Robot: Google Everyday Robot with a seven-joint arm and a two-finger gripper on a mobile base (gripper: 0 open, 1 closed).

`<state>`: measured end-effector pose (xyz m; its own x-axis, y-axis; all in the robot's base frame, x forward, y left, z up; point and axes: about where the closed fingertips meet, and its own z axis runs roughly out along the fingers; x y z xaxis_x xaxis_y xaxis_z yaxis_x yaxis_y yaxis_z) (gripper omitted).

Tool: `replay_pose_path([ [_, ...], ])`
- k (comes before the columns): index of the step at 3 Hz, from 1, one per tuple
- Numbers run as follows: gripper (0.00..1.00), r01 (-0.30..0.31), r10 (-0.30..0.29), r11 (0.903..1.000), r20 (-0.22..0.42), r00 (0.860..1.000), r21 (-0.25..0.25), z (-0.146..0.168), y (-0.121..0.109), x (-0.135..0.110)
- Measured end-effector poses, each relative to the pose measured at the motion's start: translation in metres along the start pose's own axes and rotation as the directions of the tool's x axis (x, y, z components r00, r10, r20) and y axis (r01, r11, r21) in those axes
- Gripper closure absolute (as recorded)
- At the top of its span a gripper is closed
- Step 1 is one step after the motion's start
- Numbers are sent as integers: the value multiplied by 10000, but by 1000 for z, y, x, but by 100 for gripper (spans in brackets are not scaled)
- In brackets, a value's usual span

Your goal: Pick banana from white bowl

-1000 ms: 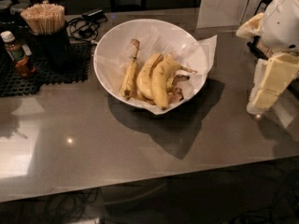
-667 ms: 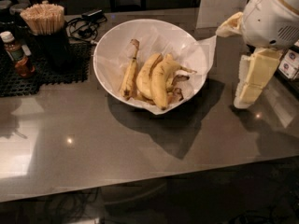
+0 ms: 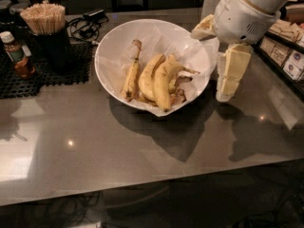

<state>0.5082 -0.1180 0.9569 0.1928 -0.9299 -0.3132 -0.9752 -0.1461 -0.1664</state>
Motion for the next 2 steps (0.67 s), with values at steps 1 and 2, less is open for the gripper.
replay_pose_path([
  [1,0,717,-717,9961,19,9974,-514,18,-22,-9],
  [2,0,1897,-1872,9792,396,9815,-720,37,-56,-23],
])
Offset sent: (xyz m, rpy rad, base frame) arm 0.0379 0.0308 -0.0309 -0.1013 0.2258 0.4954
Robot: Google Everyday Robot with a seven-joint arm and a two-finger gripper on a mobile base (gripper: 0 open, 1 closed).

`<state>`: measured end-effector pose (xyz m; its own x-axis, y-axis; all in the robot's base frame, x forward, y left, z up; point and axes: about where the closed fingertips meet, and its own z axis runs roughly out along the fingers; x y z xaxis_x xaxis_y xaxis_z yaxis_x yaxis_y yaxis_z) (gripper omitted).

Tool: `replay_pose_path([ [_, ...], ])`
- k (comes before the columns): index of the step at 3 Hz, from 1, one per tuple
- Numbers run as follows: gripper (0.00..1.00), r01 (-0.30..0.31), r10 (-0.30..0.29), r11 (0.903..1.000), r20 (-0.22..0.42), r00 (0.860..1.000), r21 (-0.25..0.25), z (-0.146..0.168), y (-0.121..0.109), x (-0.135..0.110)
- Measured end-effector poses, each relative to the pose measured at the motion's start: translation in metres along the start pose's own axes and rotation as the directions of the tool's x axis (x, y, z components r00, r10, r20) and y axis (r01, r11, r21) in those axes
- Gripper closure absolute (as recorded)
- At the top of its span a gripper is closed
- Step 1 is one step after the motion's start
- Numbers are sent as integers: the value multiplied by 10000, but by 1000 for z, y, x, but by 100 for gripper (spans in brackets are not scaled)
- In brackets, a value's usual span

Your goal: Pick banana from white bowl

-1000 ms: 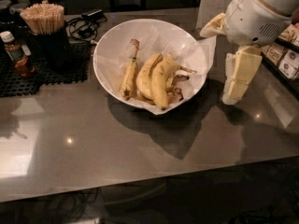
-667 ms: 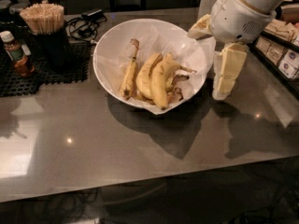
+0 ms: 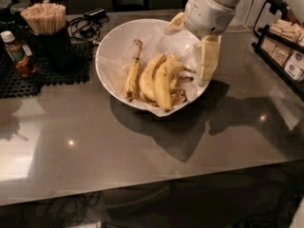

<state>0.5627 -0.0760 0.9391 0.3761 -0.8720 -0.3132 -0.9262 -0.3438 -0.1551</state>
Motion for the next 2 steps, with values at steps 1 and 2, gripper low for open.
replay_pose_path([
  [1,0,320,-323,9987,76,9994,399,0,-15,-3],
  [2,0,664,-699,9958,543,9961,636,1,-23,-1],
])
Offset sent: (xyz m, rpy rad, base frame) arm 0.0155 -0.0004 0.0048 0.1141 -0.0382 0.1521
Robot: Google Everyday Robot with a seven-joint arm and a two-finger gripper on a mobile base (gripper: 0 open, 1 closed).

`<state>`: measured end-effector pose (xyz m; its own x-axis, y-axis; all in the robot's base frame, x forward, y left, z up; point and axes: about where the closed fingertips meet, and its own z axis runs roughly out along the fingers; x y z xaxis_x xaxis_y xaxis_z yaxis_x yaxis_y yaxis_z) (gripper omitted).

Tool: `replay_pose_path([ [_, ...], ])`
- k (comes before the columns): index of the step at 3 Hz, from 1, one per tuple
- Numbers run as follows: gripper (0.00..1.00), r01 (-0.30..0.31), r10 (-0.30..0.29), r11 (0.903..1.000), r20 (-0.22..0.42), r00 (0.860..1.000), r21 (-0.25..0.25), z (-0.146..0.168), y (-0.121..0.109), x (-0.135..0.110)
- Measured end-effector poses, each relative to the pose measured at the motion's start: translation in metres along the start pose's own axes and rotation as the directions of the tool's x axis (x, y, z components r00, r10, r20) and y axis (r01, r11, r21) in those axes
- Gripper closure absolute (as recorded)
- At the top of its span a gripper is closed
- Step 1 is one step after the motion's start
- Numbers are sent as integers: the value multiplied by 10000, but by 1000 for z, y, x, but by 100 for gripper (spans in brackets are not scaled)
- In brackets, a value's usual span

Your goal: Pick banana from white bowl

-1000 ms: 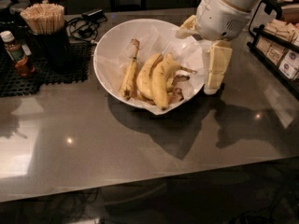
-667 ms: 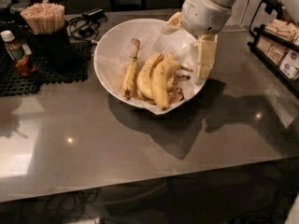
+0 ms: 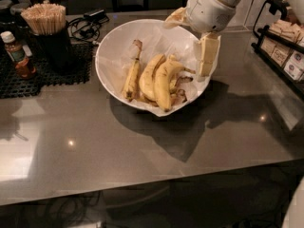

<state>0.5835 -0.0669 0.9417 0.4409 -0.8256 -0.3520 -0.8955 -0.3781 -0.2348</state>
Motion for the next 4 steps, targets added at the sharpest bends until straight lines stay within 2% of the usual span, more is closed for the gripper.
replay_pose_path([
  [1,0,1505,-1509,9885,664,9863,105,7,-26,-2],
  [2,0,3546,-3587,9324,587,9316,699,2,-60,-13],
  [3,0,4294,-4361,8951,362,8992,1199,-1,-74,-15],
  [4,0,4369,-4450,8925,611,8934,1120,8,-76,-21],
])
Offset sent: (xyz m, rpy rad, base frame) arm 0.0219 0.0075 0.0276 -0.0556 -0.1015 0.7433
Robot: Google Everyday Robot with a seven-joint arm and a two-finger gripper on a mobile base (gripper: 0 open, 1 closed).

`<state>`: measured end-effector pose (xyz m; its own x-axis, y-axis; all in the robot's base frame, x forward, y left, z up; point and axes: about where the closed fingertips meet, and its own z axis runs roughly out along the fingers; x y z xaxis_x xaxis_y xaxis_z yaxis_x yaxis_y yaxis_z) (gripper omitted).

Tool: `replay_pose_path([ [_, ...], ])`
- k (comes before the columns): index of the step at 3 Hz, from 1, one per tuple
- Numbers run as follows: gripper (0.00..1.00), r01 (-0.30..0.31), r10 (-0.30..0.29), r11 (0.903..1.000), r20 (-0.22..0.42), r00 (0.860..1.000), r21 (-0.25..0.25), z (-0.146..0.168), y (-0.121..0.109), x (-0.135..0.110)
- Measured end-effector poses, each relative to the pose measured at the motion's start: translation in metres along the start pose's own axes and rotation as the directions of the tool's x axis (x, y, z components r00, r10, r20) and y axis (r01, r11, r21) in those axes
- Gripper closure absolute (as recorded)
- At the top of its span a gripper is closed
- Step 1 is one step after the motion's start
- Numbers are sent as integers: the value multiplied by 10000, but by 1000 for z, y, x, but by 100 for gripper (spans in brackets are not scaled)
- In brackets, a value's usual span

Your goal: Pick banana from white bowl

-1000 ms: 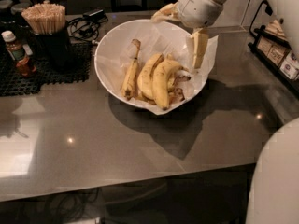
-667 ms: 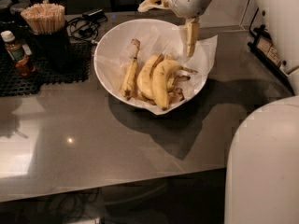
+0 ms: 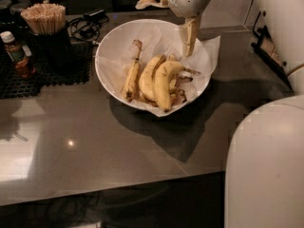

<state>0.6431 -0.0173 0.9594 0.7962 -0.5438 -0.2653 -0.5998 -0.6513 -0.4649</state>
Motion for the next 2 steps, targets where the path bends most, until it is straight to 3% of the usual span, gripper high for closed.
replay_pose_path([
  [2,0,426,-377,9955,582,9976,-851,46,-23,-12],
])
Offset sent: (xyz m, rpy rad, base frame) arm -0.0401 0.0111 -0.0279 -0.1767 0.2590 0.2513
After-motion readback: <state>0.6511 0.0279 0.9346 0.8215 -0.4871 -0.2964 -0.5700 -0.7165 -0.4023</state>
